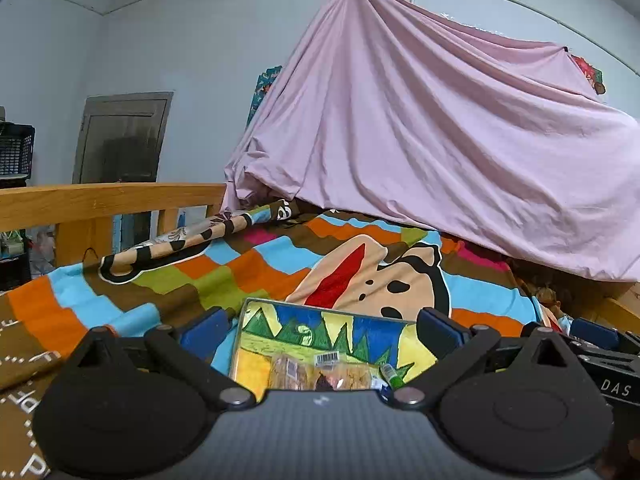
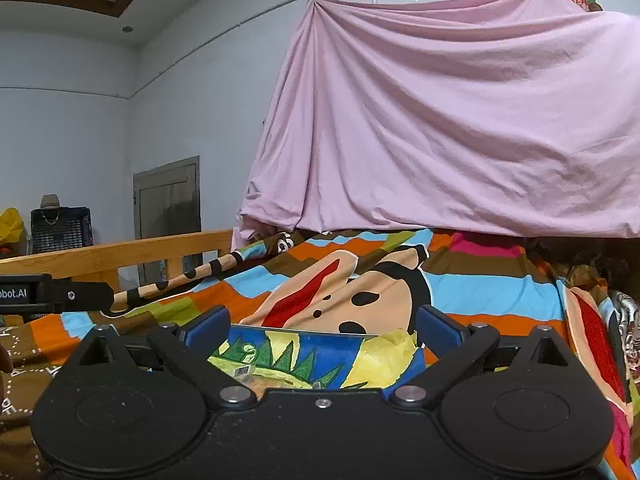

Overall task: Organize snacks
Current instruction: 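Lift both tools back from the tray above the blanket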

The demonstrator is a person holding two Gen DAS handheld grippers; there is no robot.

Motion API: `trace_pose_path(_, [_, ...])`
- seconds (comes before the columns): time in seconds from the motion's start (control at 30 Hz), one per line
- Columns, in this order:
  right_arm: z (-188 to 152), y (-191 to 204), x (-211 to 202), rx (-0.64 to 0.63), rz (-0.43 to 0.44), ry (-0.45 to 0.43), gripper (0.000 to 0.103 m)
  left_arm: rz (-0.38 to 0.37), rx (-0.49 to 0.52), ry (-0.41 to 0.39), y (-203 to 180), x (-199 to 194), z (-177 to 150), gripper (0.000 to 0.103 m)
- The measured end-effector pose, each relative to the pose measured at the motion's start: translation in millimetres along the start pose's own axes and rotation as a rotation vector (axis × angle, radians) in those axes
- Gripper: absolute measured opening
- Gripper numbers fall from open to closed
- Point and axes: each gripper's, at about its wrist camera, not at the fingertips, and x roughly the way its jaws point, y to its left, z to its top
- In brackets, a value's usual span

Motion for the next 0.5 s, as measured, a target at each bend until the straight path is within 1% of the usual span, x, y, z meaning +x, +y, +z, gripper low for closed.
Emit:
trace_pose_path(0.13, [-7, 4, -18, -0.004, 0.001, 0.007, 0.102, 0.006, 0.008, 0.017, 1, -17, -11, 0.103])
trace_pose_path(0.3, [-22, 9, -35, 0.0, -0.013, 0.04, 0.102, 0.021, 0.029, 0.074, 5, -33, -31, 0.103])
trace_pose_path(0.5, [-39, 16, -55, -0.024, -0.014, 0.079, 0.102, 0.045, 0.042, 0.139, 12, -48, -51, 0.103])
